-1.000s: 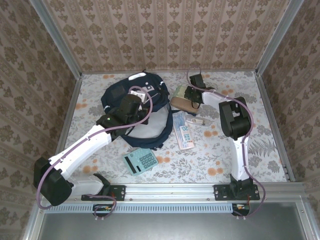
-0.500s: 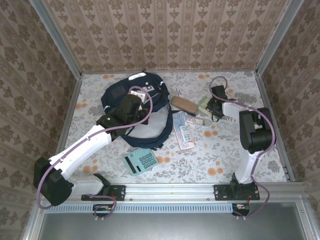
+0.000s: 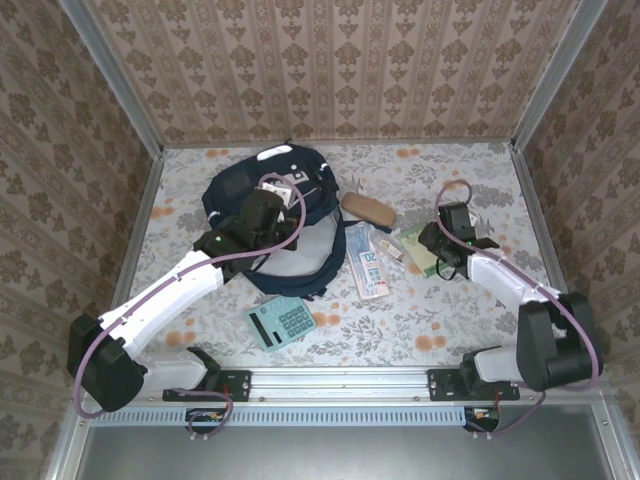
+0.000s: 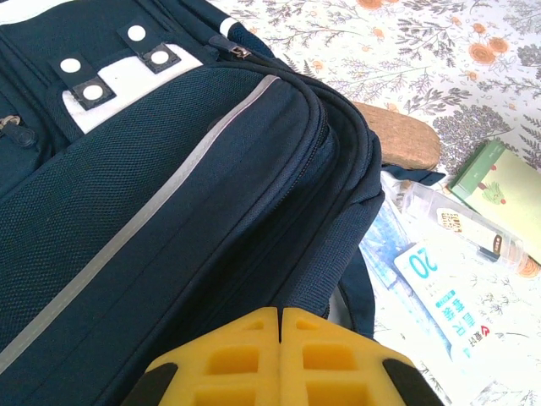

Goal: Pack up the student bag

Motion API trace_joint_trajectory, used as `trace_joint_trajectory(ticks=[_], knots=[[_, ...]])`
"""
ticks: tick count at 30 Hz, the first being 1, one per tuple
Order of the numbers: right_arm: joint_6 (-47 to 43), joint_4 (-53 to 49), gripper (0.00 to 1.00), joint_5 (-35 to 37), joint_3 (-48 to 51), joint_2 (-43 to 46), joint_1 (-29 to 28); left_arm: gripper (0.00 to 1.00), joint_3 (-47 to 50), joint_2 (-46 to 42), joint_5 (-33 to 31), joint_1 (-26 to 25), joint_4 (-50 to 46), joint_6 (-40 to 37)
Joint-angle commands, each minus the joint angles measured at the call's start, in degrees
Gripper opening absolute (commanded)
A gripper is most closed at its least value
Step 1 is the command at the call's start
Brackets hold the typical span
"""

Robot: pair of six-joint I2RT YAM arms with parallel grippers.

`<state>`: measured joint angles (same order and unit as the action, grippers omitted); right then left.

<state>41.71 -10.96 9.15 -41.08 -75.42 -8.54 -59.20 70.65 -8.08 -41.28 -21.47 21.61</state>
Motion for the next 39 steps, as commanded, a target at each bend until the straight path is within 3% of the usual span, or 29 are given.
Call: trace_joint_trajectory(ticks=[1, 4, 11, 15, 22, 29, 39], knots=[[-2.4, -2.2, 0.57, 3.2, 1.4, 0.6, 1.2, 0.0, 0.3, -1.1, 0.2, -0.4, 2.0, -0.2], [-3.8, -1.6, 0.62, 1.8, -0.9, -2.4, 1.7, 0.0, 0.2, -1.1, 0.4, -0.6, 2.0, -0.2], [-5.1, -2.7, 0.53, 0.3, -10.2, -15.7, 3.6, 0.0, 0.1, -1.3, 0.3, -0.9, 1.6, -0.6], [-3.8, -2.5, 0.49, -2.3, -9.3, -19.4, 3.7, 0.0, 0.2, -1.6, -0.1, -0.9, 1.8, -0.7], [1.0, -0.1, 0.49, -8.6, 0.1, -11.4, 0.1, 0.0, 0.1, -1.0, 0.2, -0.9, 1.9, -0.6], [2.8, -2.8, 0.54, -4.6, 3.6, -5.1, -7.8, 0.0, 0.2, -0.7, 0.3, -0.9, 2.0, -0.4], [-3.1, -8.0, 0.76, 0.7, 3.9, 1.1, -8.0, 0.0, 0.2, -0.6, 0.3, -1.0, 1.9, -0.5]])
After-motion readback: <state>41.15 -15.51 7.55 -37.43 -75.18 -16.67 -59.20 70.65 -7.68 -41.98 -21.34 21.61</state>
